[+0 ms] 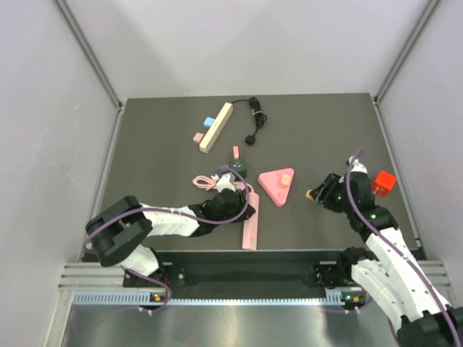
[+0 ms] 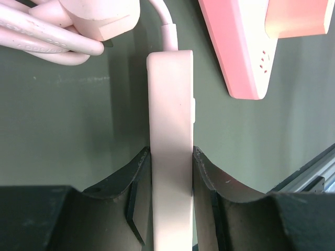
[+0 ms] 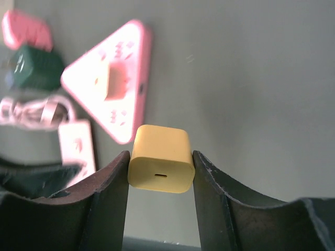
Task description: Pull the plug off the socket
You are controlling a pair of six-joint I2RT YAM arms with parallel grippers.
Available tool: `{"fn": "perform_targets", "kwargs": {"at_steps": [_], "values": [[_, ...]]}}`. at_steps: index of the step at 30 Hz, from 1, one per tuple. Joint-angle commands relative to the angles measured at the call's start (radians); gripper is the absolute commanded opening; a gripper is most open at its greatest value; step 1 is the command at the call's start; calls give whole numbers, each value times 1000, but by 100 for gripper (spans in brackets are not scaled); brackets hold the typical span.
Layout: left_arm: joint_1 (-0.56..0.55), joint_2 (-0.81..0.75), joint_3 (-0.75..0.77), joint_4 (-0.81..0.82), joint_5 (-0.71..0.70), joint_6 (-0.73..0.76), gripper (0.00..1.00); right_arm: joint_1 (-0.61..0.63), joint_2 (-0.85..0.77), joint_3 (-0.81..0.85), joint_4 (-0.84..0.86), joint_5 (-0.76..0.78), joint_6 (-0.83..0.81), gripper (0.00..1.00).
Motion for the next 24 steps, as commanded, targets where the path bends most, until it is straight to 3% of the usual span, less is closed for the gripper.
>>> {"fn": "perform_targets", "kwargs": {"at_steps": [1, 6, 12, 17, 24], "values": [[10, -26, -28, -52, -37, 27, 0, -59, -26, 64, -129, 153, 32, 0], [9, -42, -37, -46, -32, 24, 0, -146, -17, 84, -214, 318, 205, 0], [9, -43, -56, -27, -28, 21, 0, -287, -49, 105, -340, 786, 405, 1], [9, -34, -56, -15, -2, 15, 0, -402, -71, 63, -257, 900, 414, 5], [9, -39, -47, -14, 15, 10, 0, -562, 93, -65, -74, 971, 381, 7]]}}
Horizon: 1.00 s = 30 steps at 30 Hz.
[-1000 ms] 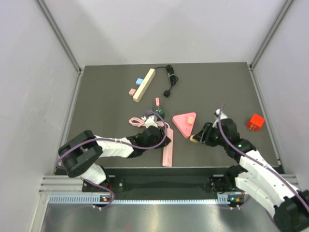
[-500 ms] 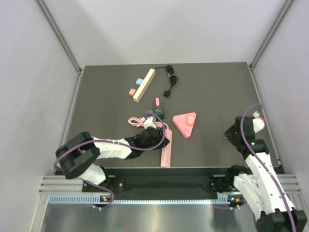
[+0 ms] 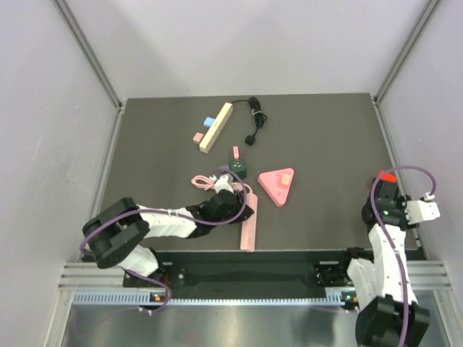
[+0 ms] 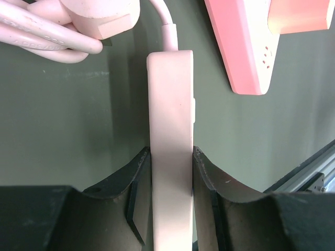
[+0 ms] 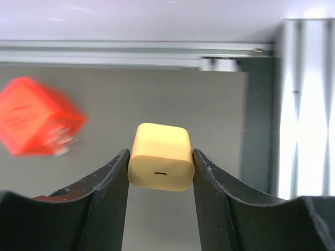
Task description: Pull the plug off the socket
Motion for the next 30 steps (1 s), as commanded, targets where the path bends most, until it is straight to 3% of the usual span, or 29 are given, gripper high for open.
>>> {"fn": "perform_targets", "kwargs": {"at_steps": [1, 5, 9, 15, 23, 25, 30], "values": [[5, -10, -12, -23, 5, 5, 0, -62, 76, -51, 125, 92, -1, 7], [3, -26, -22, -30, -3, 3, 0, -67, 108, -71, 172, 93, -20, 7], [3, -52, -29, -39, -17, 3, 0, -69, 119, -77, 222, 98, -74, 17], [3, -72, -28, -52, -11, 5, 0, -78, 204, -97, 329, 23, -135, 21], [5, -159, -28, -122, -60, 31, 0, -73, 215, -89, 355, -53, -205, 54], [11, -194, -32, -138, -77, 46, 0, -70, 208, -88, 357, -74, -225, 70], [100, -315, -66, -202, -52, 66, 0, -63, 223, -59, 331, -99, -229, 82]]}}
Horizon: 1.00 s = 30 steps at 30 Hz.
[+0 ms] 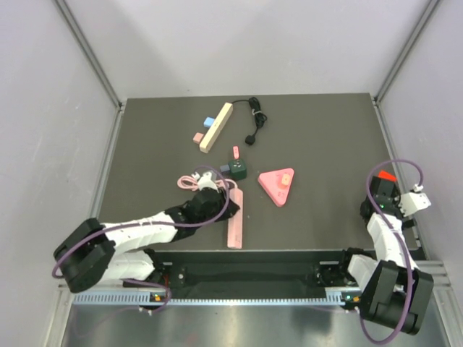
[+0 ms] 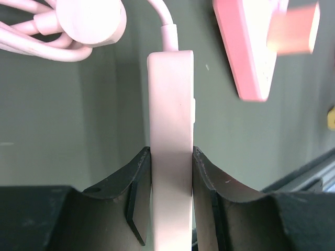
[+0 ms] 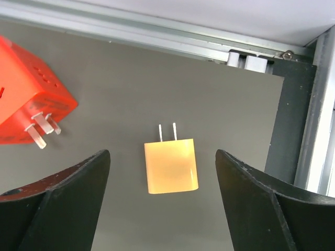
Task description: Pull the plug off the socket
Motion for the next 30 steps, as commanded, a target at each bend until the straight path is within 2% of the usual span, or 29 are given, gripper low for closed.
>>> {"fn": "perform_targets", "kwargs": {"at_steps": [1, 7, 11, 17, 21, 24, 27, 30], "values": [[75, -106, -28, -38, -16, 31, 0, 4, 1, 46, 1, -18, -24, 82], [256, -335, -63, -200, 19, 99, 0, 93, -42, 131, -101, -42, -54, 85], [394, -436, -27, -329, 18, 194, 0, 177, -103, 192, -134, -189, -134, 83], [581, -365, 35, -428, 129, 309, 0, 407, -111, 241, -137, -364, -201, 84], [678, -277, 92, -474, 142, 354, 0, 668, -19, 287, -156, -389, -246, 87], [740, -248, 112, -463, 156, 349, 0, 812, 61, 304, -157, -389, -269, 92], [784, -203, 147, -484, 150, 341, 0, 894, 131, 321, -174, -371, -278, 97], [804, -160, 187, -524, 99, 350, 0, 906, 162, 321, -173, -400, -290, 100]]}}
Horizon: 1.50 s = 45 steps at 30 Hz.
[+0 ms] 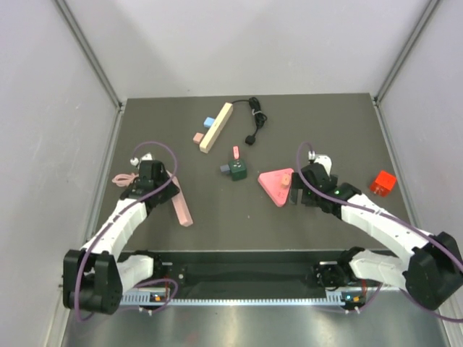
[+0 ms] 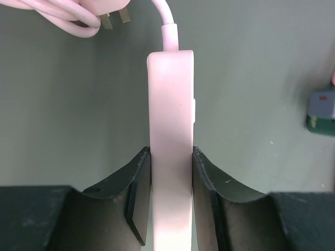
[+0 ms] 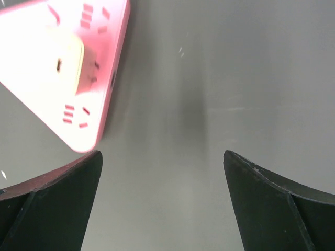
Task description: Pull the plug off the socket
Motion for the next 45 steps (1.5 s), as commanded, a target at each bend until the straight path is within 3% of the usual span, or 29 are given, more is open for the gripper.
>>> {"fn": "perform_targets", "kwargs": {"at_steps": [1, 7, 12, 15, 16, 17, 18, 22, 23, 27, 30, 34, 37, 45], "values": [[22, 39, 72, -29, -56, 30, 0, 19, 4, 43, -21, -20, -30, 100], [25, 84, 103, -81, -87, 22, 13, 18, -82, 26, -18, -37, -42, 100], [25, 46, 88, -89, -113, -13, 46, 13, -127, 41, -54, -9, -53, 100], [25, 37, 100, -106, -91, -15, 50, 9, -118, 65, -86, -32, -51, 100], [25, 34, 114, -109, -49, -4, 68, 9, -104, 73, -97, -39, -59, 100], [25, 32, 117, -106, -24, -1, 73, 7, -98, 87, -102, -54, -63, 100], [25, 32, 118, -106, -15, -1, 93, 7, -91, 92, -106, -65, -66, 100], [24, -26, 109, -63, 45, -4, 90, 6, -102, 98, -111, -72, -66, 100], [24, -45, 76, -35, 141, -12, 89, 4, -107, 95, -110, -72, -68, 100], [-31, -114, -15, 195, 310, -87, 83, -1, -117, 87, -99, -77, -69, 100], [-157, -73, -38, 385, 318, -144, 83, -2, -122, 82, -91, -92, -65, 100], [-404, 120, 2, 557, 226, -218, 82, -2, -134, 75, -68, -127, -54, 100], [-508, 278, 31, 730, 197, -271, 78, -5, -136, 75, -68, -141, -53, 100], [-637, 622, 128, 1011, 100, -395, 77, -5, -182, 62, -73, -177, -28, 100]]}}
